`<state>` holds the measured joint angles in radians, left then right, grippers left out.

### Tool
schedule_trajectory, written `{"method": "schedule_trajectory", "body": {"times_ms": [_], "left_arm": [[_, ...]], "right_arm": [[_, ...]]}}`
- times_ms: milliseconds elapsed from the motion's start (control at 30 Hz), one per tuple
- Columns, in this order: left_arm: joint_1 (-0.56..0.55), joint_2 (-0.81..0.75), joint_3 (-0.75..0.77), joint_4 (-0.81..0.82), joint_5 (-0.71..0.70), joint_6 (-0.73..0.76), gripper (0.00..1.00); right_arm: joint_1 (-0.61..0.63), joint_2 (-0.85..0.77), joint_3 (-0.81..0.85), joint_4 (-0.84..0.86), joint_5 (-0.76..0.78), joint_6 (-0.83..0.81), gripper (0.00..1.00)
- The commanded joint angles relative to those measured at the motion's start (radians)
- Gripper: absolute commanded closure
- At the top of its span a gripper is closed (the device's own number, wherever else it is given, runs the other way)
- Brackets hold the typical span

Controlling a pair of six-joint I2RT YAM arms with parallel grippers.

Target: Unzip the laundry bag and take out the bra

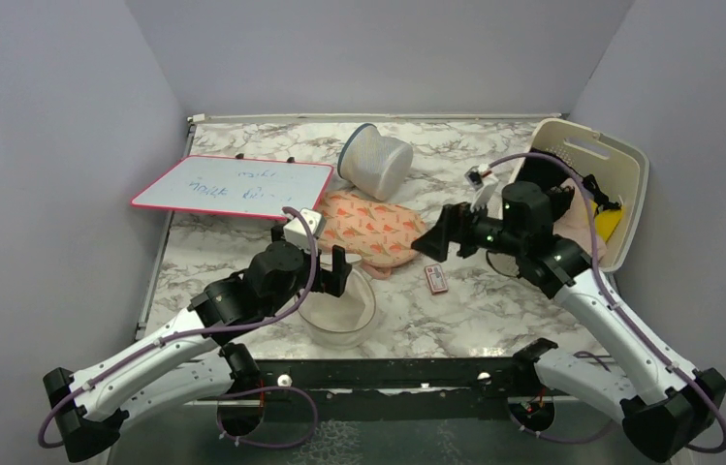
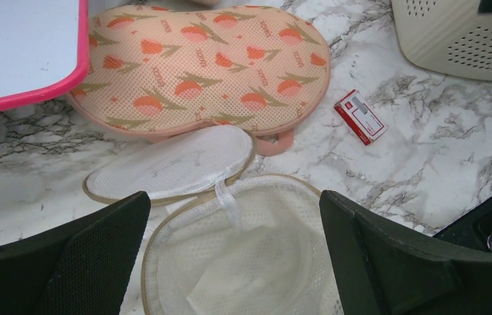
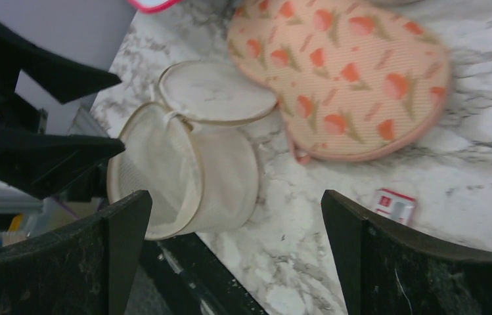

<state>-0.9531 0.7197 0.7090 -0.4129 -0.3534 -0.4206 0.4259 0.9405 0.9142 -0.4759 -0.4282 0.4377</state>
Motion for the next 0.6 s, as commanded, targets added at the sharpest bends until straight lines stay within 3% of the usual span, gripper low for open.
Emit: {"method": "schedule_trajectory", "body": {"times_ms": [0, 267, 433, 567], "left_arm": [[-0.004, 0.018, 0.061, -0.038, -0.007, 0.009, 0.01], [-0.004, 0.041, 0.107, -0.041, 0.004, -0.009, 0.01], [-0.003, 0.024, 0.095, -0.041, 0.002, -0.019, 0.01], [-0.004, 0.016, 0.089, -0.046, 0.004, -0.025, 0.01]], "right_arm": [[0.199, 0.051, -0.047, 0.066, 0.055, 0.112, 0.0], [0.516, 0.23, -0.136, 0.181, 0.214, 0.337, 0.09], [0.598, 0.358, -0.095, 0.169, 0.3, 0.397, 0.1], [0.623, 0.431, -0.071, 0.16, 0.325, 0.42, 0.23]]}}
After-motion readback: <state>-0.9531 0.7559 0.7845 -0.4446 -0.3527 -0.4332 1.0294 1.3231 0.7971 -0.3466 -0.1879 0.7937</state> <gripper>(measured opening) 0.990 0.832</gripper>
